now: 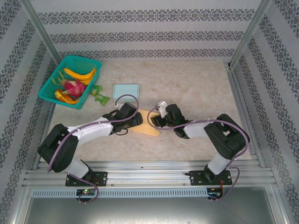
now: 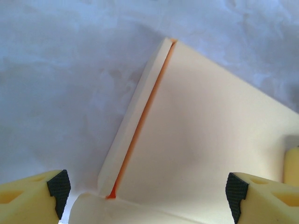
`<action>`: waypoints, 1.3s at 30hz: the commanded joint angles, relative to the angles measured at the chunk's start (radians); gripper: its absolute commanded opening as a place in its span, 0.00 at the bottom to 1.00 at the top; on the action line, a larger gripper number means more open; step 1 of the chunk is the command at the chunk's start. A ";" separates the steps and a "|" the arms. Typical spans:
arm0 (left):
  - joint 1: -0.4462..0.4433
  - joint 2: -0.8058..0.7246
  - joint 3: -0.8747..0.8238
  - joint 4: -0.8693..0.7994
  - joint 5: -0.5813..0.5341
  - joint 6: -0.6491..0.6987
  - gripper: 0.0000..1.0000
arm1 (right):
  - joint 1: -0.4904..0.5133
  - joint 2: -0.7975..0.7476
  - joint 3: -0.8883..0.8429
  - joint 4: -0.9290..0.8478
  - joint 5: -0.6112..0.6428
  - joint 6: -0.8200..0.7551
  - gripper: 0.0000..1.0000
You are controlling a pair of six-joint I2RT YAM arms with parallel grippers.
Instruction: Fold the paper box
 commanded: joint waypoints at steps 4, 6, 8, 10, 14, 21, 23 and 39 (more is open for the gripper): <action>0.011 0.083 0.050 -0.008 -0.007 -0.012 0.92 | -0.004 0.030 -0.025 -0.082 -0.010 -0.033 0.64; 0.011 0.105 0.048 0.002 0.019 -0.021 0.92 | -0.005 0.031 -0.023 -0.086 -0.010 -0.034 0.64; 0.011 0.115 0.036 0.021 0.034 -0.034 0.91 | -0.004 0.032 -0.022 -0.086 -0.010 -0.033 0.64; 0.011 0.118 0.018 0.046 0.048 -0.042 0.89 | -0.004 0.033 -0.020 -0.088 -0.009 -0.033 0.64; 0.011 0.129 -0.018 0.083 0.063 -0.061 0.86 | -0.004 0.032 -0.020 -0.088 -0.010 -0.033 0.64; 0.011 0.153 -0.055 0.115 0.060 -0.064 0.82 | -0.007 0.023 -0.026 -0.088 -0.011 -0.030 0.64; 0.011 0.157 -0.063 0.121 0.052 -0.059 0.81 | -0.007 0.023 -0.025 -0.088 -0.011 -0.030 0.64; 0.011 0.171 -0.096 0.133 0.017 -0.060 0.79 | 0.042 -0.199 -0.040 -0.189 0.077 0.071 0.64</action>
